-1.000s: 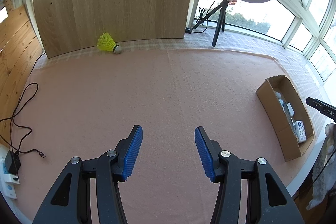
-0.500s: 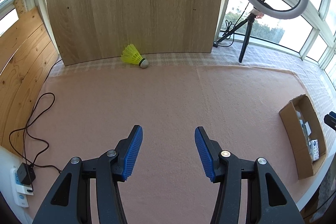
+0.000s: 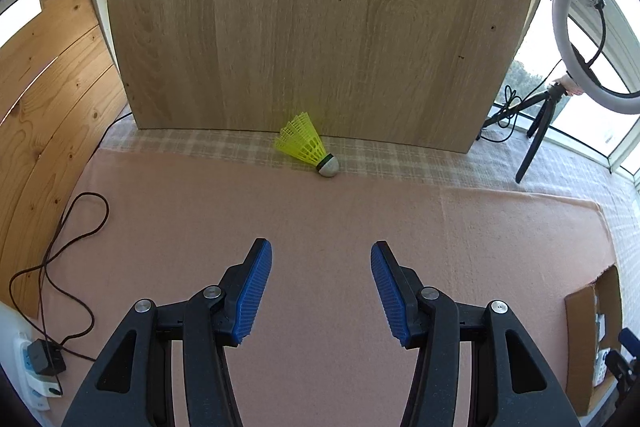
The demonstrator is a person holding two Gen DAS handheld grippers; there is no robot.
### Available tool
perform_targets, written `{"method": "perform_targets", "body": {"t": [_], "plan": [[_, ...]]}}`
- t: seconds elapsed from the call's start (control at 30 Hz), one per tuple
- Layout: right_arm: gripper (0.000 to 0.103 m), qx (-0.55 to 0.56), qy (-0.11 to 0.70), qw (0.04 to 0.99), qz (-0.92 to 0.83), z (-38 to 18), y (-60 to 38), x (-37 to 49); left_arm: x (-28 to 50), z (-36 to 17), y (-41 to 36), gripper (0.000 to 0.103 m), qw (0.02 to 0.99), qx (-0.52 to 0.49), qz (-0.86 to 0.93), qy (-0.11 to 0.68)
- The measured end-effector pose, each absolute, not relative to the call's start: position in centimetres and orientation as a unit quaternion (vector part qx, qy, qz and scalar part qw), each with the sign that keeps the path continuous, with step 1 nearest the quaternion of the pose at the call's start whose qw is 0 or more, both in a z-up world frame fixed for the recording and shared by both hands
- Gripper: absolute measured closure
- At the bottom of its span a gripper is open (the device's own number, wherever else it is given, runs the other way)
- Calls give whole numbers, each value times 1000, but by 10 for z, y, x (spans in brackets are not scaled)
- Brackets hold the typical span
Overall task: Organize objects
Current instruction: 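Move the left tool to the yellow shuttlecock and grasp its base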
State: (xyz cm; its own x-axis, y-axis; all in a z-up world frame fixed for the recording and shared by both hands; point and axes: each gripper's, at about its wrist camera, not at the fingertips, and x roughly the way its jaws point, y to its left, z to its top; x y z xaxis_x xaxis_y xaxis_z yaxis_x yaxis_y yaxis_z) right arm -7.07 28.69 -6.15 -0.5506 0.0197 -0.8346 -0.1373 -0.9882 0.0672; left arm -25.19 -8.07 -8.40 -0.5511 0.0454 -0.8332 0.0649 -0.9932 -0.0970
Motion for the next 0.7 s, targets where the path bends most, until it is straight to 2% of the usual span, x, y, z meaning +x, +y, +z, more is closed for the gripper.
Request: {"method": "perform_targets", "body": {"t": [0.7], "plan": [[42,-517,90,33,851,-112,286,-78,-396,-162,-96,44,63,509,-846,145]]}}
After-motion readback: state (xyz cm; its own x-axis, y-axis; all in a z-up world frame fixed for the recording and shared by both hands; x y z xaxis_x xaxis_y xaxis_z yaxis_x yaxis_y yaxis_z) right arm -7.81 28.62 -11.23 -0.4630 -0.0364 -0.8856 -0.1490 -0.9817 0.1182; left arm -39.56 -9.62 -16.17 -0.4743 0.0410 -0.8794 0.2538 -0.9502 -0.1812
